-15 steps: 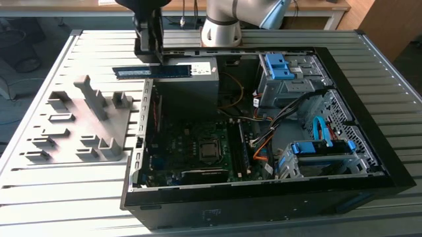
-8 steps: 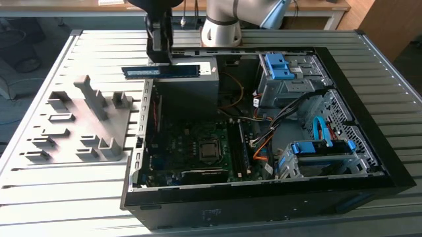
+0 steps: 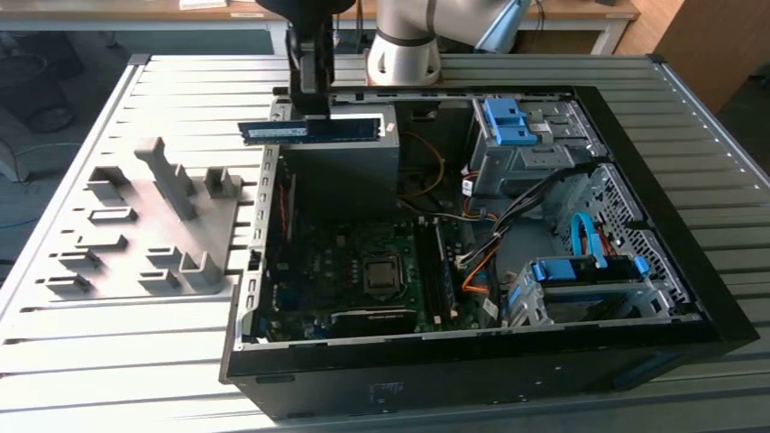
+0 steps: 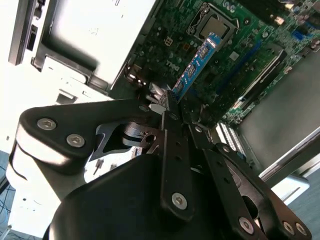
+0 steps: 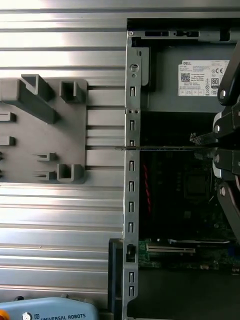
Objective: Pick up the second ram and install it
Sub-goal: 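Pick up the second ram and move it above second insertion slot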
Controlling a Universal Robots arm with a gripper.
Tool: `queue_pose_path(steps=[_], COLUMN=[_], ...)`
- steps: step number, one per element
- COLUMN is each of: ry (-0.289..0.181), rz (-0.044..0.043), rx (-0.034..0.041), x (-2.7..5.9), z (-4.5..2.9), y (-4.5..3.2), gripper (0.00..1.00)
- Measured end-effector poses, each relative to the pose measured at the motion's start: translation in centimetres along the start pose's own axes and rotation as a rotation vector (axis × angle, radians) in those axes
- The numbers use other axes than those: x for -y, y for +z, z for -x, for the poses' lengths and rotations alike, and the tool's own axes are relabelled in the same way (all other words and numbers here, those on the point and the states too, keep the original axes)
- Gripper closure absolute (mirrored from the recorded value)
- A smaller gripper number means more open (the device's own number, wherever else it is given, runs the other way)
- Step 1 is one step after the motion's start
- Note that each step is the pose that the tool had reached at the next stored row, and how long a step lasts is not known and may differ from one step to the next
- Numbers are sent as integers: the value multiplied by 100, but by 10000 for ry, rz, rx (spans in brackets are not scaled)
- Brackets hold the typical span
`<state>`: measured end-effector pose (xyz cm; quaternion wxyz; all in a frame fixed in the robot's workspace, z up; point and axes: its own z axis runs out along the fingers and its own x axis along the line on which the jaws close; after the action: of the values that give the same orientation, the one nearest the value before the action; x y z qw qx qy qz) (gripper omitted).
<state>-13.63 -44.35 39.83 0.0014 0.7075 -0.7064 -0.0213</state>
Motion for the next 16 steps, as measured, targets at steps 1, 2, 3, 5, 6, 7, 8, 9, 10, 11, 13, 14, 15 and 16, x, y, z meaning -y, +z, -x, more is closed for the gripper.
queue_pose_path(steps=[1,2,3,5,6,7,8,9,10,11,13,14,15,16], ry=[0,0,1,0,0,0,0,0,0,1,0,0,-1,-1], rz=[0,-1,-1,-1,0,0,-1,-1,0,0,0,0,3,4], rx=[0,1,0,0,0,0,0,1,1,0,1,6,14,25], x=[19,36,53,88,106,126,148,170,196,221,273,298,323,341], z=[0,0,0,0,0,0,0,0,0,0,-1,0,-1,-1], y=[0,0,-1,-1,-1,-1,-2,-2,-2,-2,-2,-1,4,17], gripper=[86,86,86,86,86,86,86,86,86,86,86,86,86,86])
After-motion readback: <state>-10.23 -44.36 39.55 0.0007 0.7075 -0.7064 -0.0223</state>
